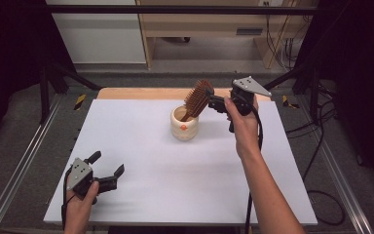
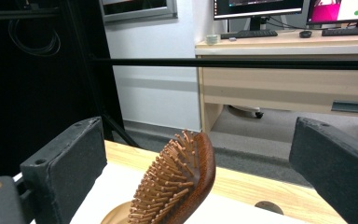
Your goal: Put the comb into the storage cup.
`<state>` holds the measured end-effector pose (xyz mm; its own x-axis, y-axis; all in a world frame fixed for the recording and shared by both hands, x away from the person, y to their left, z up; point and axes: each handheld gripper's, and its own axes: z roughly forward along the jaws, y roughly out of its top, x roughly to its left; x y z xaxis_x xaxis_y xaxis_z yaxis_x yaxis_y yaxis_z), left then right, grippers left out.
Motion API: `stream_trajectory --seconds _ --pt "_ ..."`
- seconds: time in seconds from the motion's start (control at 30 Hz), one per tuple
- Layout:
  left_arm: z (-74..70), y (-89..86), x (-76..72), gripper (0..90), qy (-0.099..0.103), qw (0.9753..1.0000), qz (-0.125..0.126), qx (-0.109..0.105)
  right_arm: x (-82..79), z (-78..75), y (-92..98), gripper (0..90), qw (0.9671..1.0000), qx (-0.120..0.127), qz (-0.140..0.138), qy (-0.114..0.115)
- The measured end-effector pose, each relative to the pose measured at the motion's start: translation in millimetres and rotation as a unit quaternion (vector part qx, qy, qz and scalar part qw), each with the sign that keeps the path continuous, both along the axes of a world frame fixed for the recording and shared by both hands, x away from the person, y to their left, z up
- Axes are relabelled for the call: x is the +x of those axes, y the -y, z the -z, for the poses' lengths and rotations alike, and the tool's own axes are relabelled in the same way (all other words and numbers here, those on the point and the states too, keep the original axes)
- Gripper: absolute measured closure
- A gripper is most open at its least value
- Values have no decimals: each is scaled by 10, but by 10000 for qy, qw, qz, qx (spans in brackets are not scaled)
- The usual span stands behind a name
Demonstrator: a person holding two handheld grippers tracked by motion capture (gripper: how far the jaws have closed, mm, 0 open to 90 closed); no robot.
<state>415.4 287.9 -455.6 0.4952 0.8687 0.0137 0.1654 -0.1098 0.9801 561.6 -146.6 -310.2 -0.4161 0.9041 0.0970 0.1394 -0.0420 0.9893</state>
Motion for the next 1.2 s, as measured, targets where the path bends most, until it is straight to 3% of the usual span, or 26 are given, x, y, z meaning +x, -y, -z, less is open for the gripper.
stream_trajectory --seconds 1.2 --pt "1 -16 3 21 8 10000 -26 -31 -226 -112 282 36 9998 -1 -99 146"
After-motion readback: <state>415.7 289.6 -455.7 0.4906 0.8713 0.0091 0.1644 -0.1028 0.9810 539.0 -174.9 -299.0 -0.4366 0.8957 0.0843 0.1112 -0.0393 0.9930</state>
